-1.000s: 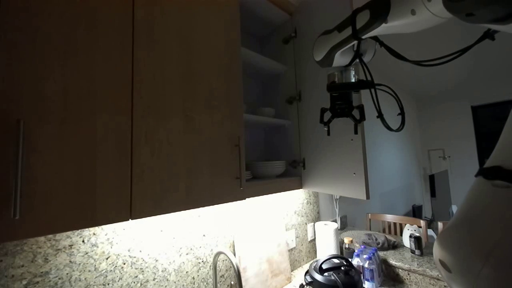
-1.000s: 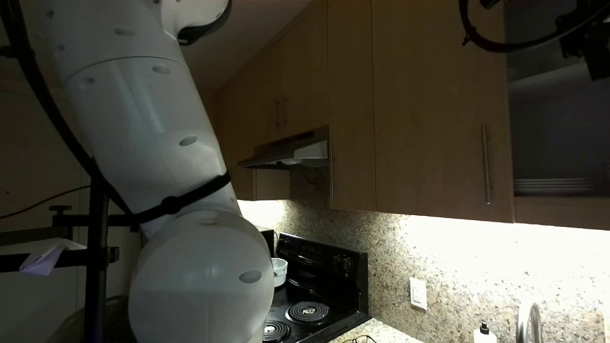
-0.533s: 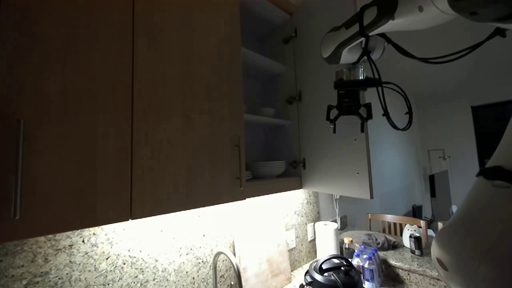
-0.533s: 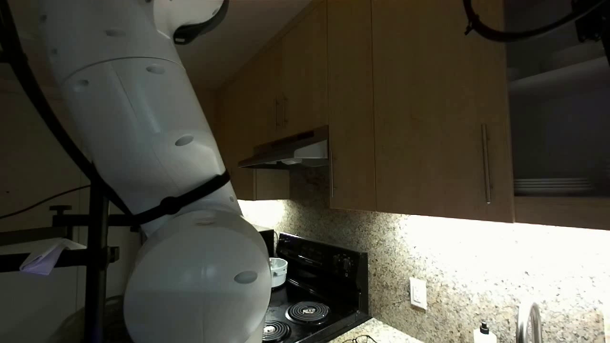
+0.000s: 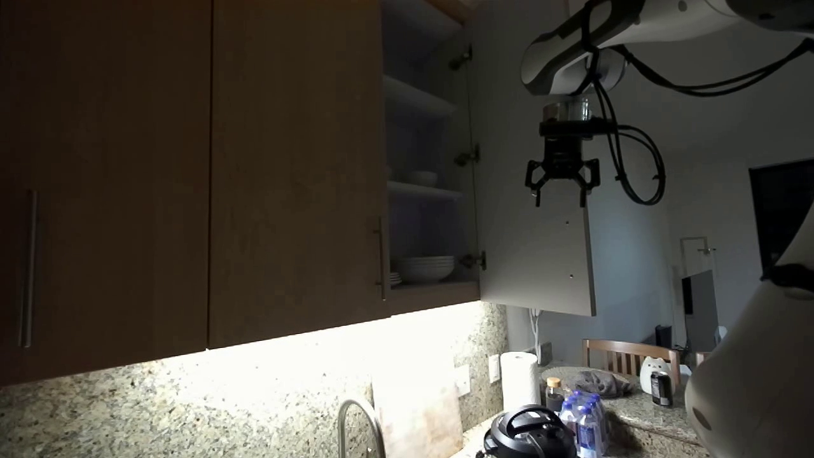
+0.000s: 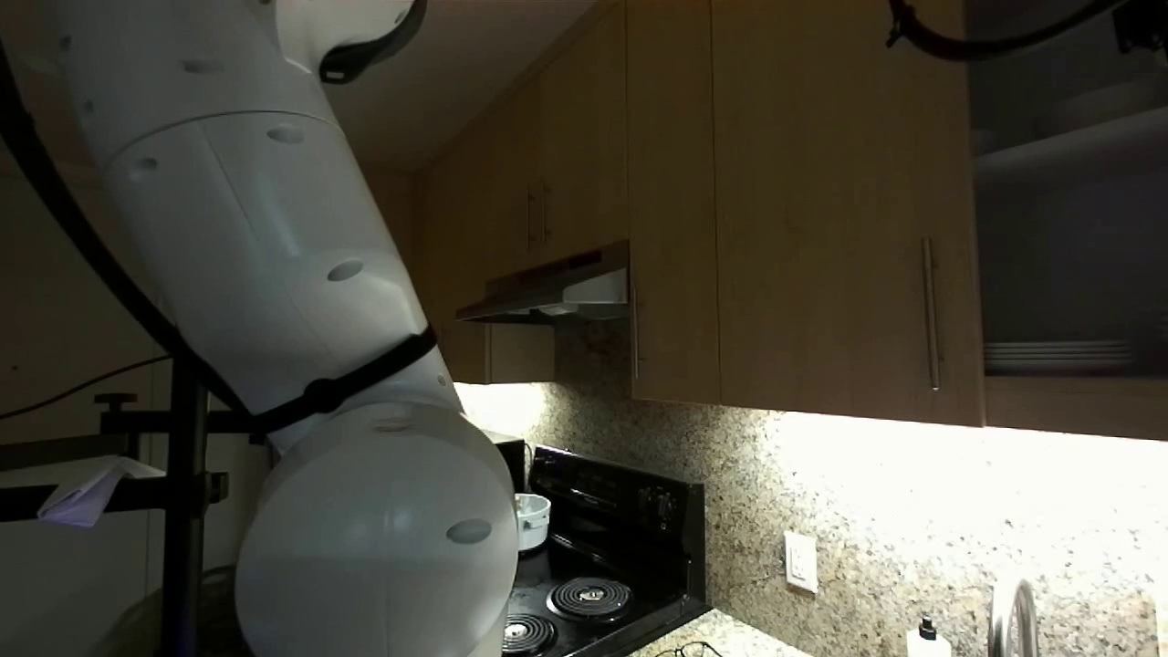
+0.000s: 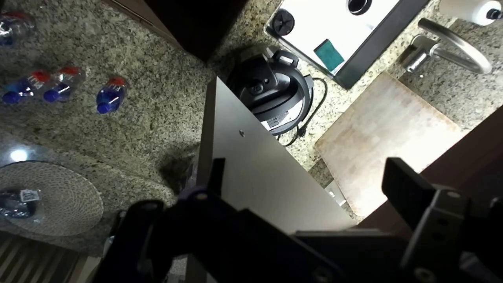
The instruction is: Open the third cabinet door from the right
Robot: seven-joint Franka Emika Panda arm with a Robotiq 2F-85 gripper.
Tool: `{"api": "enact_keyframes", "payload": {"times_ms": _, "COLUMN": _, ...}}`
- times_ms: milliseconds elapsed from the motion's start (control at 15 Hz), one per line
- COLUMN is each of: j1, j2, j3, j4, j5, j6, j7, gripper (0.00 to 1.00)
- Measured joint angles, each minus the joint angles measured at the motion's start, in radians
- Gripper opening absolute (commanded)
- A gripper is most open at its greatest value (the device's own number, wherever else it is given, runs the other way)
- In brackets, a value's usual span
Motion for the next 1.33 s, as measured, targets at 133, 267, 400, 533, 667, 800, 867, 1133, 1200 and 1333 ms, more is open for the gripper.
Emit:
{"api": "enact_keyframes", "payload": {"times_ms": 133, "j1": -0.003, "j2": -0.002, "j3": -0.018, "j4": 0.0, "j5": 0.01, "j6": -0.001, "j7": -0.007, "gripper": 1.0}}
{"api": "enact_keyframes", "payload": {"times_ms": 267, "j1": -0.009, "j2": -0.004, "j3": -0.036, "j4": 0.0, "j5": 0.016, "j6": -0.003, "j7": -0.018, "gripper": 1.0}}
{"api": "enact_keyframes", "payload": {"times_ms": 400, "j1": -0.016, "j2": -0.006, "j3": -0.054, "j4": 0.0, "j5": 0.024, "j6": -0.007, "j7": -0.037, "gripper": 1.0}}
{"api": "enact_keyframes", "payload": {"times_ms": 533, "j1": -0.024, "j2": -0.008, "j3": -0.073, "j4": 0.001, "j5": 0.038, "j6": -0.01, "j7": -0.056, "gripper": 1.0}}
{"api": "enact_keyframes", "payload": {"times_ms": 667, "j1": -0.031, "j2": -0.012, "j3": -0.088, "j4": 0.002, "j5": 0.051, "j6": -0.014, "j7": -0.075, "gripper": 1.0}}
{"api": "enact_keyframes", "payload": {"times_ms": 800, "j1": -0.04, "j2": -0.022, "j3": -0.091, "j4": 0.001, "j5": 0.052, "j6": -0.031, "j7": -0.084, "gripper": 1.0}}
{"api": "enact_keyframes", "payload": {"times_ms": 867, "j1": -0.041, "j2": -0.032, "j3": -0.09, "j4": 0.001, "j5": 0.052, "j6": -0.047, "j7": -0.086, "gripper": 1.0}}
{"api": "enact_keyframes", "payload": {"times_ms": 1133, "j1": -0.04, "j2": -0.09, "j3": -0.059, "j4": -0.024, "j5": 0.051, "j6": -0.147, "j7": -0.116, "gripper": 1.0}}
{"api": "enact_keyframes", "payload": {"times_ms": 1200, "j1": -0.041, "j2": -0.111, "j3": -0.045, "j4": -0.038, "j5": 0.048, "j6": -0.165, "j7": -0.116, "gripper": 1.0}}
{"api": "enact_keyframes", "payload": {"times_ms": 1333, "j1": -0.041, "j2": -0.157, "j3": -0.014, "j4": -0.073, "j5": 0.042, "j6": -0.184, "j7": -0.116, "gripper": 1.0}}
